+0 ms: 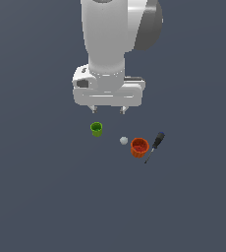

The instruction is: Pick up a designated object from a clutter of objects.

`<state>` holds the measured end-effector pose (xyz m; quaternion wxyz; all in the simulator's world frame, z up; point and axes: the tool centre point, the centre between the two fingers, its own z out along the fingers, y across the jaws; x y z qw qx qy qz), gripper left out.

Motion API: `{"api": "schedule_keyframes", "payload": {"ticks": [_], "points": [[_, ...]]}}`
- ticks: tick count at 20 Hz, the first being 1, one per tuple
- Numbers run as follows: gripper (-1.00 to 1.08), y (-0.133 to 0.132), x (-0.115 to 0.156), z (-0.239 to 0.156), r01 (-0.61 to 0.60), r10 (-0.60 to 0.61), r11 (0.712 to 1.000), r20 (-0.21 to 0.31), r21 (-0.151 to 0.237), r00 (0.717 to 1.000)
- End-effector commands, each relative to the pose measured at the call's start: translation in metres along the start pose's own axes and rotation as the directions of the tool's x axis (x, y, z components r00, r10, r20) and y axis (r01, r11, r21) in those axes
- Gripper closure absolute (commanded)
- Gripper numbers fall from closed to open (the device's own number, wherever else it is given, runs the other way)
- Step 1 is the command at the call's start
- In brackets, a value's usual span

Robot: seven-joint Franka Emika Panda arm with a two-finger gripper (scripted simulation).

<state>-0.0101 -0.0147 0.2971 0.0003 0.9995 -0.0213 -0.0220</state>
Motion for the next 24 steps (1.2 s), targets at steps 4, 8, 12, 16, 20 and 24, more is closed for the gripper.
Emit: {"api": "schedule_keyframes", "payload": {"ticks": [4, 8, 12, 16, 20, 24], "points": [[-0.92, -0.004, 0.000, 0.001, 0.013, -0.013, 1.000, 0.002, -0.003, 1.000], [-0.92, -0.019, -0.002, 0.004, 0.066, -0.066, 0.998, 0.011, -0.012, 0.998], [-0.92, -0.023, -0.004, 0.004, 0.092, -0.092, 0.996, 0.016, -0.015, 0.996], [-0.92, -0.023, -0.003, 0.005, 0.085, -0.085, 0.996, 0.015, -0.015, 0.996], [-0.92, -0.027, -0.001, 0.010, 0.069, -0.069, 0.997, 0.013, -0.017, 0.998], [-0.92, -0.036, 0.002, 0.019, 0.042, -0.042, 0.999, 0.010, -0.019, 0.999]]}}
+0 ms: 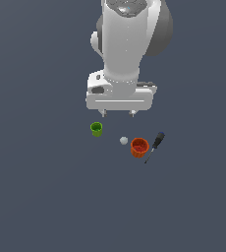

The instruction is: Pick up a designated object from a clutter of objects.

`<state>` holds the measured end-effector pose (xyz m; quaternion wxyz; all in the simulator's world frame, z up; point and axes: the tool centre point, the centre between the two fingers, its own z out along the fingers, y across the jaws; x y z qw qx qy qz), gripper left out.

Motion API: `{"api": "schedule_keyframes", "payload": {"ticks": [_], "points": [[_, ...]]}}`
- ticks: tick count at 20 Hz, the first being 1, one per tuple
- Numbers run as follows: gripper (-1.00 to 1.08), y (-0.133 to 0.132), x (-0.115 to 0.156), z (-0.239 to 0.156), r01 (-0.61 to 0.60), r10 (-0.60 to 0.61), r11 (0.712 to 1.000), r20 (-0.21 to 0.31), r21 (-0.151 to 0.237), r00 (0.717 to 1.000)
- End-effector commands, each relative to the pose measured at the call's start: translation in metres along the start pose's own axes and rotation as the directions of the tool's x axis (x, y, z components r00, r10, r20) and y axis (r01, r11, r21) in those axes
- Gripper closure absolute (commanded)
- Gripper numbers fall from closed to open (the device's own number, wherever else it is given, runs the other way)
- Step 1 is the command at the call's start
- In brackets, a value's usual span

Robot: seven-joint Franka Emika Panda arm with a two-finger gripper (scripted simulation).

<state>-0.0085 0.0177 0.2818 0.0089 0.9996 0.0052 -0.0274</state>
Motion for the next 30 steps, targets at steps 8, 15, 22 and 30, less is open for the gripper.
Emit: {"api": "schedule_keyframes", "payload": {"ticks": [8, 15, 22, 30], "points": [[-0.92, -0.031, 0.011, 0.033, -0.100, 0.100, 0.995, -0.010, -0.006, 0.995], [-0.92, -0.066, 0.019, 0.070, -0.207, 0.206, 0.978, -0.022, -0.005, 0.978], [-0.92, -0.102, 0.021, 0.108, -0.311, 0.310, 0.951, -0.033, 0.002, 0.950], [-0.92, -0.144, 0.016, 0.151, -0.425, 0.425, 0.905, -0.040, 0.016, 0.904]]}}
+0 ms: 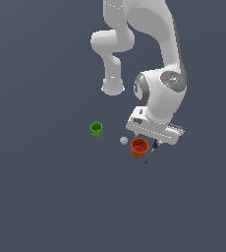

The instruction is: Pick up a designated object from a clutter of objects.

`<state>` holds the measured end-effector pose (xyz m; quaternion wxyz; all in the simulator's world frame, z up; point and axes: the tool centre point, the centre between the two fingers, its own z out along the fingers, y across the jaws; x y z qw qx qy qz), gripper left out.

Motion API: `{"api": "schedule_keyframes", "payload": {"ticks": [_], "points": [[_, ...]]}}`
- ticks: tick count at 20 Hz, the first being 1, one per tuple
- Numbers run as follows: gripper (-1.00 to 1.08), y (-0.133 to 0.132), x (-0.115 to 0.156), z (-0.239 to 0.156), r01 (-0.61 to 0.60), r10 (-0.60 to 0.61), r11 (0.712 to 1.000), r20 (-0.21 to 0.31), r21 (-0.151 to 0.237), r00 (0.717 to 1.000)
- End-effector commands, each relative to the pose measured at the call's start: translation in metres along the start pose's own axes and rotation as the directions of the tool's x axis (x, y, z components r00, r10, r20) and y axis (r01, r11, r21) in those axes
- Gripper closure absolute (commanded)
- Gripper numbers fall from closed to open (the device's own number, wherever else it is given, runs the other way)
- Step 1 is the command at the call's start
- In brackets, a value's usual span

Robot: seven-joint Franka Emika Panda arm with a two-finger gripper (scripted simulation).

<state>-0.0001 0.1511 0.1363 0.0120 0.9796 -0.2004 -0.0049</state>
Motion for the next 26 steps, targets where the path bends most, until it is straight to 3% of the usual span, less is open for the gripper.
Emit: {"api": "schedule_keyframes", "payload": {"ticks": [1, 15, 22, 23, 26], "points": [[-0.92, -0.011, -0.008, 0.013, -0.040, 0.040, 0.999, -0.002, 0.004, 0.999], [-0.92, -0.049, -0.045, 0.066, -0.191, 0.192, 0.981, 0.000, 0.023, 0.981], [-0.92, -0.053, -0.051, 0.072, -0.210, 0.210, 0.977, 0.001, 0.026, 0.978], [-0.92, -0.068, -0.053, 0.056, -0.189, 0.190, 0.981, -0.012, 0.052, 0.982], [-0.92, -0.067, -0.053, 0.059, -0.190, 0.191, 0.980, -0.011, 0.051, 0.982]]}}
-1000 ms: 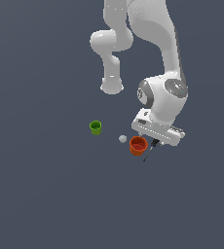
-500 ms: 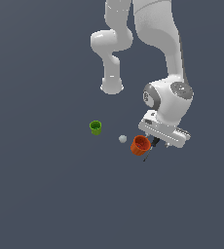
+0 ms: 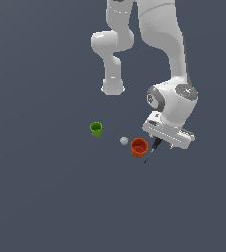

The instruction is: Pick up a designated object from a clutter of objects.

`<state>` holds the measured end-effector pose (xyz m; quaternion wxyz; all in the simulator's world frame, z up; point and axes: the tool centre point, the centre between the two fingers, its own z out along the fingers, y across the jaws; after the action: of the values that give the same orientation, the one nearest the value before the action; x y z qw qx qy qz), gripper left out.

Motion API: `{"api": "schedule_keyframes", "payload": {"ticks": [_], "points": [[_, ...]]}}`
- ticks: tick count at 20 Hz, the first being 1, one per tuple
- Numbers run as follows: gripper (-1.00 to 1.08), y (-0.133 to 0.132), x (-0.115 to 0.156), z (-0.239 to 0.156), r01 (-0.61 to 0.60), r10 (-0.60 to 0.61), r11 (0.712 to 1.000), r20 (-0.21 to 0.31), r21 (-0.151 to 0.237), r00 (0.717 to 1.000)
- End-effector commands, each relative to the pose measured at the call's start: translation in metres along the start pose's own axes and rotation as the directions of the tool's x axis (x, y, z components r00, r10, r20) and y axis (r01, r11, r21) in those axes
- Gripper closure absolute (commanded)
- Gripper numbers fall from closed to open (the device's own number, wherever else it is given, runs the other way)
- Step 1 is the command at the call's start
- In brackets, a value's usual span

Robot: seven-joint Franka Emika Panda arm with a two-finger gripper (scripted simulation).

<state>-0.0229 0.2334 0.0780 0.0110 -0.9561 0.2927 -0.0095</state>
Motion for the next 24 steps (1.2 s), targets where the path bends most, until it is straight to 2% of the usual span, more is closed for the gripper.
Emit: {"api": "schedule_keyframes", "payload": {"ticks": [1, 11, 17, 18, 24], "points": [[-0.92, 0.001, 0.001, 0.004, -0.002, 0.002, 1.000, 0.001, -0.002, 1.000], [-0.92, 0.014, 0.003, 0.054, -0.017, 0.018, 1.000, 0.009, -0.023, 1.000], [-0.92, 0.017, 0.004, 0.065, -0.021, 0.021, 0.999, 0.011, -0.027, 1.000], [1.08, 0.017, 0.004, 0.065, -0.021, 0.021, 0.999, 0.011, -0.027, 1.000], [1.08, 0.017, 0.004, 0.065, -0.021, 0.021, 0.999, 0.011, -0.027, 1.000]]}}
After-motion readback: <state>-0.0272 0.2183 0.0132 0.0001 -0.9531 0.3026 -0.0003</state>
